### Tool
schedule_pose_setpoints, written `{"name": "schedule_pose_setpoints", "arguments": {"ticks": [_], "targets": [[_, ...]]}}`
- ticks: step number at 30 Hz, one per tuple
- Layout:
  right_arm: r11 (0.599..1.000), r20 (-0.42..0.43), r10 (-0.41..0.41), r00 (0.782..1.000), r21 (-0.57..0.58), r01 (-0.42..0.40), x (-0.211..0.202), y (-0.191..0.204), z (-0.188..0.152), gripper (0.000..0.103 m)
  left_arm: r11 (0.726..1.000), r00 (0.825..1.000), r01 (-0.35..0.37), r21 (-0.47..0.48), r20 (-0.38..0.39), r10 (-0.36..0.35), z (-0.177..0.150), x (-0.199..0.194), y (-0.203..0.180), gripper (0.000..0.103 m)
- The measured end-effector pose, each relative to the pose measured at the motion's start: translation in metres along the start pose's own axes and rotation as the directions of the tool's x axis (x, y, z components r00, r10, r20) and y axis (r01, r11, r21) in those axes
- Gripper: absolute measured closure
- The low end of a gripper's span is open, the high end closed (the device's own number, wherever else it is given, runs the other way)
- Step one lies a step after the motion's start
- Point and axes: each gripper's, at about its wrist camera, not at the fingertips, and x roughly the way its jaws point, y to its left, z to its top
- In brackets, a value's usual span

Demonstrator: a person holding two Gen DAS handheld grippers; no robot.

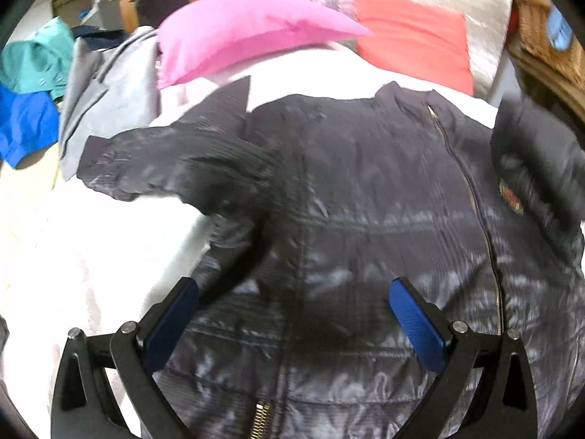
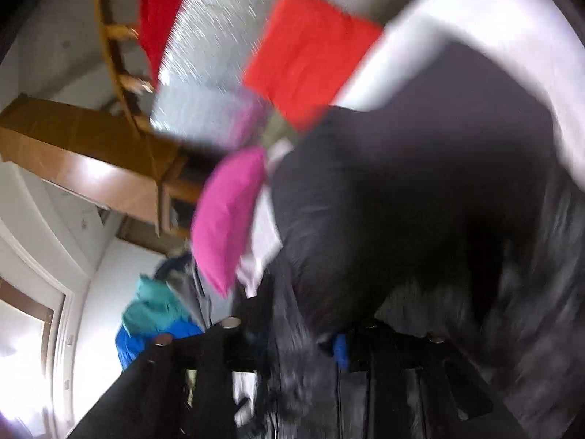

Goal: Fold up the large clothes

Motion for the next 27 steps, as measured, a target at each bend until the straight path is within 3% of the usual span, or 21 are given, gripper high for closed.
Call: {"name": "schedule_pose_setpoints", "arguments": {"ticks": [1,2,4,6,10,12,14,16,18,20,22,25,27], "targets": [[0.999,-0.040,-0.003,0.999,0.042,0.005,0.007,-0.006,-0.007,0.022,1.000,1.000,0.002,-0.008,0.011,-0.002,0.001,-0.001,0.003,0.000],[0.994,-0.084,0.001,0.996,0.112,0.009,0.012,-0.014,-0.019,0.013,1.000,1.000,0.005,-0.009,0.018,-0.004,0.002,-0.002,0.005,0.000],[0.983,-0.119,0.007,0.993,0.184,0.015,0.006,-0.027,-0.038,0.013,1.000,0.999,0.021,-0.002,0.030,-0.021,0.004,-0.003,0.008,0.000],[0.983,-0.119,0.011,0.993,0.184,0.012,-0.008,-0.028,-0.047,0.013,0.999,0.998,0.041,0.006,0.046,-0.041,0.004,-0.007,0.005,0.000],[0.985,0.027,0.066,0.997,0.158,-0.070,-0.068,-0.021,-0.048,0.013,0.992,0.990,0.119,0.036,0.072,-0.121,-0.001,-0.014,-0.003,0.000],[0.994,0.112,0.000,0.994,0.106,-0.012,-0.091,-0.016,-0.036,0.013,0.983,0.982,0.180,0.043,0.057,-0.183,-0.005,-0.019,-0.008,0.000],[0.992,0.198,-0.112,0.974,0.082,0.097,-0.108,-0.020,-0.025,0.013,0.962,0.962,0.270,0.027,0.042,-0.271,-0.010,-0.033,-0.014,0.000],[0.984,0.228,-0.147,0.963,0.130,0.119,-0.113,-0.028,-0.019,0.014,0.935,0.934,0.354,0.017,0.048,-0.355,-0.015,-0.052,-0.022,0.000],[0.976,0.232,-0.150,0.961,0.190,0.107,-0.115,-0.036,-0.011,0.014,0.919,0.917,0.394,0.012,0.057,-0.394,-0.016,-0.067,-0.035,0.000],[0.974,0.228,-0.160,0.960,0.193,0.117,-0.114,-0.037,-0.008,0.014,0.917,0.916,0.399,-0.001,0.030,-0.399,-0.012,-0.072,-0.048,0.000],[0.975,0.227,-0.169,0.959,0.178,0.130,-0.118,-0.038,-0.014,0.014,0.924,0.923,0.380,-0.036,-0.055,-0.381,-0.006,-0.062,-0.056,0.000],[0.980,0.219,-0.162,0.962,0.148,0.131,-0.124,-0.025,-0.012,0.014,0.935,0.934,0.339,-0.100,-0.083,-0.347,-0.021,-0.058,-0.048,0.000],[0.981,0.205,-0.168,0.964,0.131,0.143,-0.122,-0.020,-0.011,0.014,0.926,0.927,0.330,-0.181,-0.121,-0.354,-0.030,-0.049,-0.035,0.000]]}}
